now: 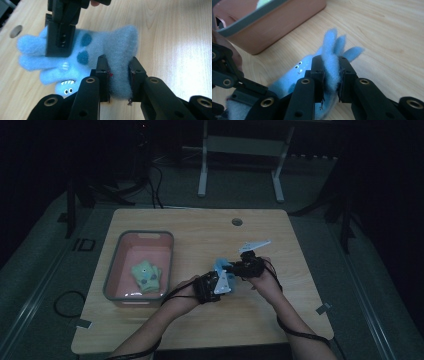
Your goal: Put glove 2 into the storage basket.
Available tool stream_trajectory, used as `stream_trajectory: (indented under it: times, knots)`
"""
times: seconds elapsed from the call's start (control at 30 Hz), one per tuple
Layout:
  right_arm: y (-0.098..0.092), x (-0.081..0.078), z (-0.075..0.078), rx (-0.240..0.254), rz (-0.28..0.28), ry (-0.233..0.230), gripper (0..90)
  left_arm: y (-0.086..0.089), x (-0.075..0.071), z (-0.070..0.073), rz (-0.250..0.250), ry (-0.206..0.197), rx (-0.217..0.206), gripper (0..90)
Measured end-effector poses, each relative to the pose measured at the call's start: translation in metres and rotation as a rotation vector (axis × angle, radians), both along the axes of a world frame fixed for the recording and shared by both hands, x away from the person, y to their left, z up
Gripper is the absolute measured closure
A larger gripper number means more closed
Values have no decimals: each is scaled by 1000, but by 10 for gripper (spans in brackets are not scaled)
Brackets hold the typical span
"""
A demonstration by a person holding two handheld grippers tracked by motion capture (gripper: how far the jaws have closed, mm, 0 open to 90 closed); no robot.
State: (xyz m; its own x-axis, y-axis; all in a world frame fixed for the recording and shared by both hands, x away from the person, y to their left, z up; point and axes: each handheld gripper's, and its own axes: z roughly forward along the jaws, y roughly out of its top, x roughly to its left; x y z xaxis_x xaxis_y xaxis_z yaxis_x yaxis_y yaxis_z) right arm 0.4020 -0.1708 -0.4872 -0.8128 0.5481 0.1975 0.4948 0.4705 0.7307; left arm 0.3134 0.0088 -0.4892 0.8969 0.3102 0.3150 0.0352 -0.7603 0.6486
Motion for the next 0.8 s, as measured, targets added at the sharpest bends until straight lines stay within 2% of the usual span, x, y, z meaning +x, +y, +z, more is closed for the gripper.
stream_trajectory:
  times: [0.43, 0.8]
  knots:
    - [33, 1, 19, -7, 51, -29, 782, 29, -5, 19, 33, -10, 24, 759]
    - [68, 2, 31, 6, 100, -39, 789, 60, -10, 29, 77, -9, 34, 759]
